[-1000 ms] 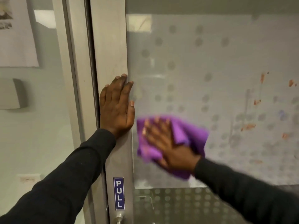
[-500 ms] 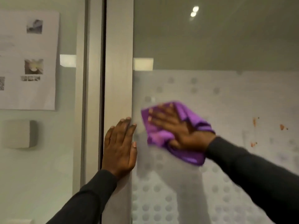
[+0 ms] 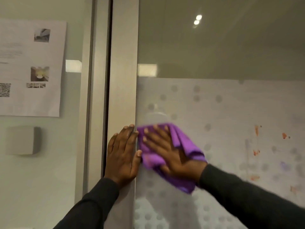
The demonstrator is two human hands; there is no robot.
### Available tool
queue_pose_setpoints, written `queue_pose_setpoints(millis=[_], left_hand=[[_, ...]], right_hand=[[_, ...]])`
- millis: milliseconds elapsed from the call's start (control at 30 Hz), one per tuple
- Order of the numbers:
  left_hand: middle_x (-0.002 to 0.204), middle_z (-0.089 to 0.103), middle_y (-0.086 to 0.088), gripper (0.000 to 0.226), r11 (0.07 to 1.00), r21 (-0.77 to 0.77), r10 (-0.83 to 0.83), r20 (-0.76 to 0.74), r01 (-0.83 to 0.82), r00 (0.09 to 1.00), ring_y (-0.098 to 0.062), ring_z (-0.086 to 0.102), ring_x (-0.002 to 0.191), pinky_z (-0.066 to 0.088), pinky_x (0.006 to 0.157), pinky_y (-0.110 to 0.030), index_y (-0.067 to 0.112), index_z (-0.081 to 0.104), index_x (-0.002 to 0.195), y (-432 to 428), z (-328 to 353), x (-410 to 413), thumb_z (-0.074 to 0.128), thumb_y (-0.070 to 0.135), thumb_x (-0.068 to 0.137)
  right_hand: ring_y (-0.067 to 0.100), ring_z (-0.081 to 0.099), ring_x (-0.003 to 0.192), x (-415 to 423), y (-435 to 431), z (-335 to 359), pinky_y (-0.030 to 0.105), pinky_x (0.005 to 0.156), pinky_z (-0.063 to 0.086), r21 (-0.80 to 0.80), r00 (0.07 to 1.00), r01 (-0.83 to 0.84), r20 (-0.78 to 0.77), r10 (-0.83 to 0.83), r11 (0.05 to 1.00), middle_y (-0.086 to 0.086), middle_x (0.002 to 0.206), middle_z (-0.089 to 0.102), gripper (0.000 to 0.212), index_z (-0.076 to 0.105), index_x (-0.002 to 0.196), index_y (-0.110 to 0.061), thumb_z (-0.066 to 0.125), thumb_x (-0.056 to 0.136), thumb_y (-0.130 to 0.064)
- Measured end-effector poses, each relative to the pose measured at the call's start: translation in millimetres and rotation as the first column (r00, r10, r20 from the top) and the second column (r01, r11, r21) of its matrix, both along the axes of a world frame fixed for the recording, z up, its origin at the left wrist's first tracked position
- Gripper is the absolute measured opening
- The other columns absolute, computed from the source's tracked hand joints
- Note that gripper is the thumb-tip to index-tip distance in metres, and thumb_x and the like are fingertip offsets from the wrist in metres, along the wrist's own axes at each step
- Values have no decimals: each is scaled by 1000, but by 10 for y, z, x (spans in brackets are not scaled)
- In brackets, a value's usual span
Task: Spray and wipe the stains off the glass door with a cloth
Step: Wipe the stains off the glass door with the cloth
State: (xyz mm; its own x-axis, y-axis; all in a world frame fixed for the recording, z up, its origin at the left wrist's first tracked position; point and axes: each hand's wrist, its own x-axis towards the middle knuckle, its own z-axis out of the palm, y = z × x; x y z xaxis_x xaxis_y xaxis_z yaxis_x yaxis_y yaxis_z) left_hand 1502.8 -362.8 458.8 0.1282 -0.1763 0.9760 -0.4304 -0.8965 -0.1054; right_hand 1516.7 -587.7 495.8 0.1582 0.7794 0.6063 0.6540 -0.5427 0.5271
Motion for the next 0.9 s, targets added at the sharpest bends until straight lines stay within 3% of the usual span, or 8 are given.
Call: queue_pose_setpoints(millis=[133, 233, 333, 400, 533, 633, 733, 900], left_hand=[[159, 33, -12, 66, 999, 17, 52, -38, -51, 998, -25, 25, 150, 16, 122, -43, 11, 38, 148, 50, 95, 76, 29, 53, 99], [159, 32, -12, 65, 999, 7, 48, -17, -48, 999, -25, 25, 150, 14, 123, -42, 12, 38, 148, 68, 54, 24, 40, 48, 94], [159, 32, -12, 68, 997, 43, 68, -52, -66, 996, -27, 25, 149, 11, 123, -41, 12, 37, 148, -138, -274, -2, 43, 48, 92], [159, 31, -13, 71, 996, 27, 90, -51, -89, 995, -28, 25, 148, 10, 123, -42, 11, 37, 149, -114, -206, -21, 42, 52, 91], [159, 32, -15, 73, 993, 18, 120, -17, -119, 993, -31, 26, 148, 12, 122, -45, 10, 39, 149, -18, 55, 1, 43, 53, 90], [157, 33, -16, 72, 992, 13, 123, 2, -123, 992, -32, 28, 147, 16, 120, -48, 9, 41, 147, -38, 50, 14, 43, 53, 91], [154, 37, -18, 69, 994, -29, 110, 25, -109, 994, -35, 33, 143, 25, 114, -53, 10, 42, 144, -139, 49, 7, 45, 53, 90], [151, 40, -18, 65, 997, 52, 46, 80, -50, 996, -36, 37, 138, 30, 109, -53, 11, 45, 141, -642, 143, -55, 46, 52, 90]], right_hand=[[22, -4, 157, 44, -291, -754, 47, 126, 13, -269, 993, 94, 101, -69, 959, -1, 171, 0, 70, 8, 162, -21, 34, 105, -53], [24, 4, 157, 107, -456, -505, 48, 127, 9, -352, 998, -45, 24, 57, 935, 5, 170, 10, 64, 20, 160, -15, 36, 106, -45], [28, 10, 156, 106, -906, -7, 47, 127, 3, -164, 1000, 23, 11, -21, 986, 13, 166, 19, 63, 27, 157, -7, 33, 105, -43], [26, 12, 155, 111, -1097, 645, 45, 127, 3, 42, 989, 120, 83, -123, 992, 13, 165, 22, 68, 25, 157, -11, 44, 97, -38], [33, 14, 156, 42, -917, 1283, 49, 127, 6, 329, 934, 209, 213, -288, 921, 11, 167, 20, 79, 27, 159, -16, 47, 86, -38], [36, 11, 156, 77, -582, 556, 52, 127, 2, 331, 957, 156, 183, -226, 931, 15, 167, 19, 79, 27, 158, -10, 48, 88, -38], [33, 6, 157, 55, -458, -595, 51, 127, 0, 113, 999, 28, 19, -31, 993, 15, 167, 16, 66, 26, 158, -7, 41, 100, -34], [22, -3, 158, -61, -719, -2154, 48, 126, 16, -328, 987, -14, -156, -40, 944, 1, 171, 3, 59, 13, 162, -17, 34, 110, -37]])
